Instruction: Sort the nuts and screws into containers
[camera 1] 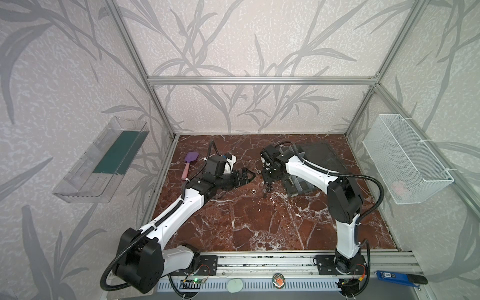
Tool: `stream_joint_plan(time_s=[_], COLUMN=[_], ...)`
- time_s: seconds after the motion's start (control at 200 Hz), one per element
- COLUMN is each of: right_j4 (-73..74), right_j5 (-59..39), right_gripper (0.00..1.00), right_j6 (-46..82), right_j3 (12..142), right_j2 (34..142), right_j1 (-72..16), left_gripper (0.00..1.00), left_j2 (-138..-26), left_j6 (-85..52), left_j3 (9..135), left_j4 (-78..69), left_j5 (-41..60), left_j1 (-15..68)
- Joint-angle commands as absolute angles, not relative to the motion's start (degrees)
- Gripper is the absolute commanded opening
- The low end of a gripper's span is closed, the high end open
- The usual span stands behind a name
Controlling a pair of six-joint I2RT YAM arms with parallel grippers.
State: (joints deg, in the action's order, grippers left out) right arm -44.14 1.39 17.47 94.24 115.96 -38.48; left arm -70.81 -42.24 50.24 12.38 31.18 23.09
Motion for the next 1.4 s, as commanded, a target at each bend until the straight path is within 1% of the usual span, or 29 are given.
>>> stream_joint_plan(time_s=[0.0,0.45,0.725,1.005,1.155,1.215,1.4], right_j4=[-42.9,-45.4,-45.8,-45.2,-45.3,-45.2,-45.1], right_j5=[0.7,2.4,2.2,2.8,3.1,3.2,3.3], right_gripper=[0.49,0.44,0.41,0.40,0.37,0.34,0.33], right_j6=[18.7,16.8,15.8,15.5,15.5,15.6,16.3], right_j3=[95.4,103.9,105.6,104.6,104.4,104.1,103.3], right_j2=[118.8,128.4,130.7,131.4,132.1,132.2,132.3], right_j1=[-39.3,-38.9,-37.6,-37.6,-37.6,-37.5,-37.8], left_gripper=[0.99,0.99,0.99,0.99,0.99,0.99,0.99], left_j2=[-69.6,-71.4,-71.4,-72.1,-72.2,-72.1,-72.3], left_j6=[-42.7,-42.5,-42.2,-42.7,-42.6,-42.5,-42.4], left_j3=[49.7,51.1,51.8,52.0,52.2,52.2,51.9], left_j4=[11.8,11.9,12.7,12.2,12.3,12.4,12.3], left_j5=[31.4,32.1,31.9,32.2,32.2,32.1,32.2], left_j1=[22.6,21.8,21.5,21.5,21.4,21.4,21.5])
